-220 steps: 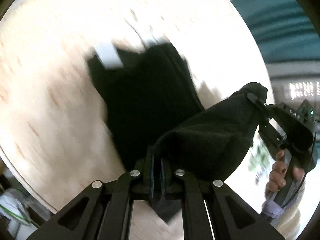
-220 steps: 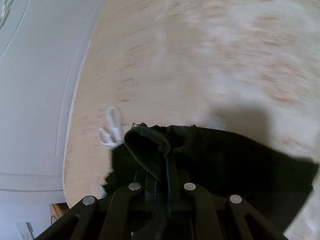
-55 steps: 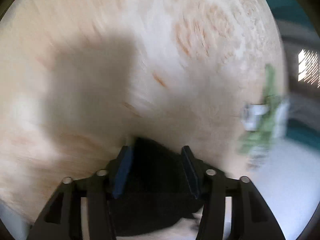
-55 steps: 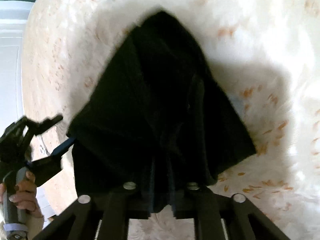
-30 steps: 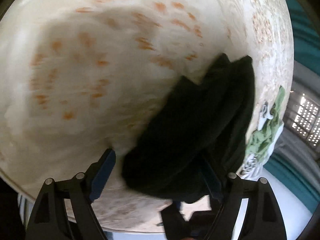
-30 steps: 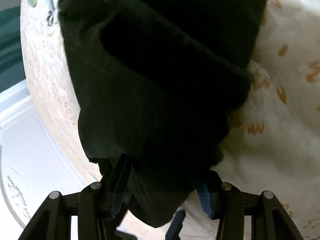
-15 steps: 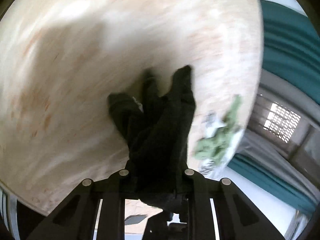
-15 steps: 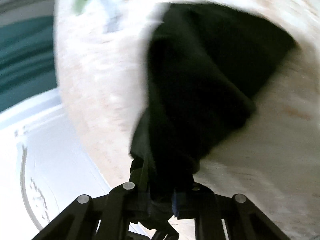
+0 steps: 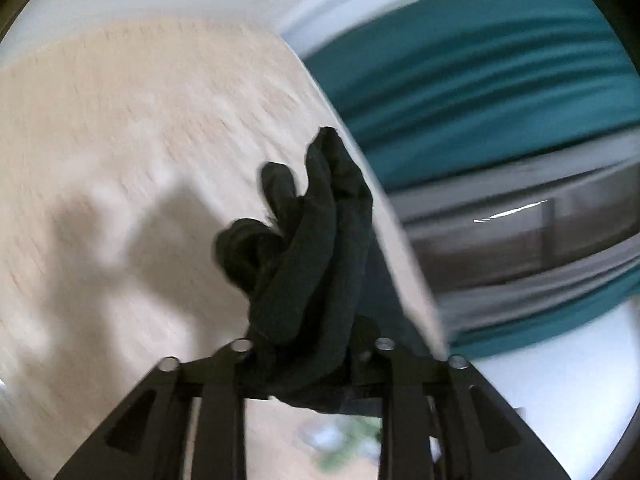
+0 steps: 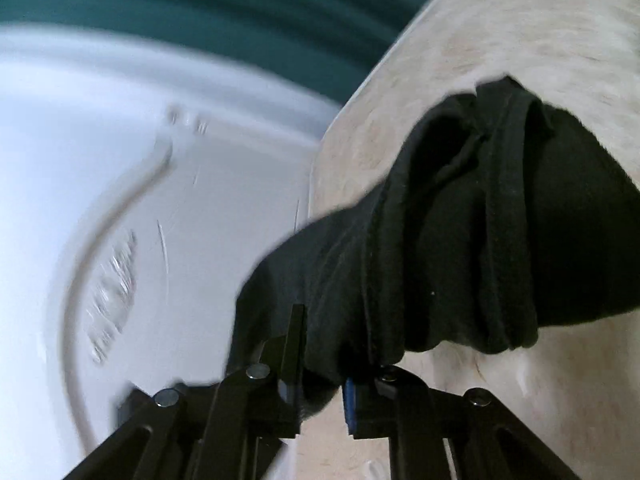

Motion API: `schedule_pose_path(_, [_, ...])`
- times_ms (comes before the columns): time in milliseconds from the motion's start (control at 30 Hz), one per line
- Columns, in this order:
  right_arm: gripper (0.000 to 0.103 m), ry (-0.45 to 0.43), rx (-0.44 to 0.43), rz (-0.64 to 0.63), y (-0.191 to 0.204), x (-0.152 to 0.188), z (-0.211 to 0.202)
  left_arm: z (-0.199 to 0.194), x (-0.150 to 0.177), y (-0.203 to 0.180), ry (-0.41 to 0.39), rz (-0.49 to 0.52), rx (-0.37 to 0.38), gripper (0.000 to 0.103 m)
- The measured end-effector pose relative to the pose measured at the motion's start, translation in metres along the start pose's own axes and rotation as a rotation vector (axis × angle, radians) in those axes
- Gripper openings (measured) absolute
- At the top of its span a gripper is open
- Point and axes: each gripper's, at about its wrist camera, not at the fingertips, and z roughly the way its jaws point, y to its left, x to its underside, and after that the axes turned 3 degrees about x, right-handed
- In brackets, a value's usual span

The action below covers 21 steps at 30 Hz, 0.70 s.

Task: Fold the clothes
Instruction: 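Release the black shirt from both grippers beside the mattress, then grasp the green garment with the right gripper and pull it out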

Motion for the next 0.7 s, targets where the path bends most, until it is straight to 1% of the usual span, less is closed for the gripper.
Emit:
schedule_pose_path(33, [0.026, 0.046, 0.033, -0.024, 0.004, -0.003, 0.023, 0.006, -0.002, 0.009, 0.002, 0.012, -0.097, 0.065])
schedule_pose_path(67, [0.042, 0.092, 0.075, -0.02, -0.006, -0.012, 0.022, 0.008, 0.002, 0.027, 0.002, 0.015, -0.199, 0.071])
schedule_pose_path(100, [0.053, 0.137, 0.115, -0.012, -0.015, -0.018, 0.023, 0.009, 0.006, 0.043, -0.001, 0.01, -0.271, 0.074])
schedule_pose_path(133, [0.053, 0.18, 0.143, 0.016, -0.024, -0.006, 0.037, 0.014, 0.009, 0.057, -0.006, -0.013, -0.317, 0.074])
schedule_pose_path(167, [0.053, 0.228, 0.145, 0.054, -0.036, 0.01, 0.047, 0.011, 0.018, 0.074, -0.006, -0.046, -0.366, 0.074])
schedule_pose_path(200, [0.053, 0.277, 0.149, 0.096, -0.052, 0.03, 0.053, -0.007, 0.035, 0.097, -0.002, -0.082, -0.402, 0.074])
schedule_pose_path(233, [0.053, 0.322, 0.171, 0.14, -0.071, 0.05, 0.053, -0.018, 0.053, 0.118, 0.009, -0.113, -0.439, 0.074])
schedule_pose_path(300, [0.053, 0.364, 0.232, 0.194, -0.112, 0.076, 0.029, -0.026, 0.091, 0.154, 0.044, -0.168, -0.513, 0.074])
schedule_pose_path(367, [0.053, 0.372, 0.323, 0.229, -0.153, 0.096, -0.003, -0.044, 0.125, 0.175, 0.078, -0.187, -0.571, 0.074])
schedule_pose_path(400, [0.052, 0.366, 0.378, 0.242, -0.172, 0.102, -0.023, -0.051, 0.145, 0.181, 0.104, -0.183, -0.589, 0.074])
schedule_pose_path(467, [0.052, 0.322, 0.502, 0.262, -0.211, 0.094, -0.074, -0.054, 0.189, 0.185, 0.181, -0.154, -0.596, 0.074])
schedule_pose_path(533, [0.052, 0.247, 0.606, 0.278, -0.236, 0.079, -0.123, -0.049, 0.223, 0.171, 0.268, -0.107, -0.568, 0.074])
schedule_pose_path(567, [0.053, 0.187, 0.666, 0.286, -0.248, 0.071, -0.151, -0.039, 0.239, 0.161, 0.313, -0.081, -0.549, 0.074])
schedule_pose_path(633, [0.053, 0.087, 0.73, 0.297, -0.26, 0.039, -0.184, -0.02, 0.268, 0.137, 0.385, -0.053, -0.498, 0.074])
schedule_pose_path(667, [0.054, 0.036, 0.753, 0.294, -0.265, 0.014, -0.193, -0.008, 0.282, 0.122, 0.418, -0.05, -0.465, 0.074])
schedule_pose_path(700, [0.055, 0.015, 0.77, 0.275, -0.267, -0.003, -0.194, 0.004, 0.294, 0.109, 0.443, -0.056, -0.433, 0.074])
